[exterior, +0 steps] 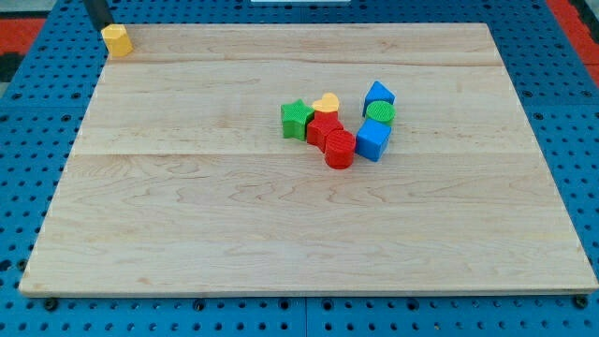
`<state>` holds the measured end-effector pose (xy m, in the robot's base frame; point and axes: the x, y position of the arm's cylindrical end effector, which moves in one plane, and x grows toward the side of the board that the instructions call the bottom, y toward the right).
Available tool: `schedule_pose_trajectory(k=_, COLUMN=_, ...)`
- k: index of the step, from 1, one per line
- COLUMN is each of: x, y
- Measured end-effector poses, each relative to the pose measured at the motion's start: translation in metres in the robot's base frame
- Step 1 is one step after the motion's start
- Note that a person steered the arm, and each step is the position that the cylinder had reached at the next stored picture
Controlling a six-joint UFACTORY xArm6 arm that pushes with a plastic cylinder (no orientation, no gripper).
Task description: Move the yellow hexagon towards the top centre
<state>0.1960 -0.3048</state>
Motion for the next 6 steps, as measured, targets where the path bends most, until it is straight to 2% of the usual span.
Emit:
schedule_pose_trajectory(k=1, x=0.023, y=0.016)
schedule_pose_trajectory(k=2, x=0.025, y=0.026)
schedule_pose_trajectory(k=3, x=0.029, y=0.001)
schedule_pose_trajectory(k=4, x=0.038, y=0.017)
schedule_pose_trajectory(k=5, x=0.039, y=0.077)
schedule_pose_trajectory(k=6, x=0.065, y=0.028)
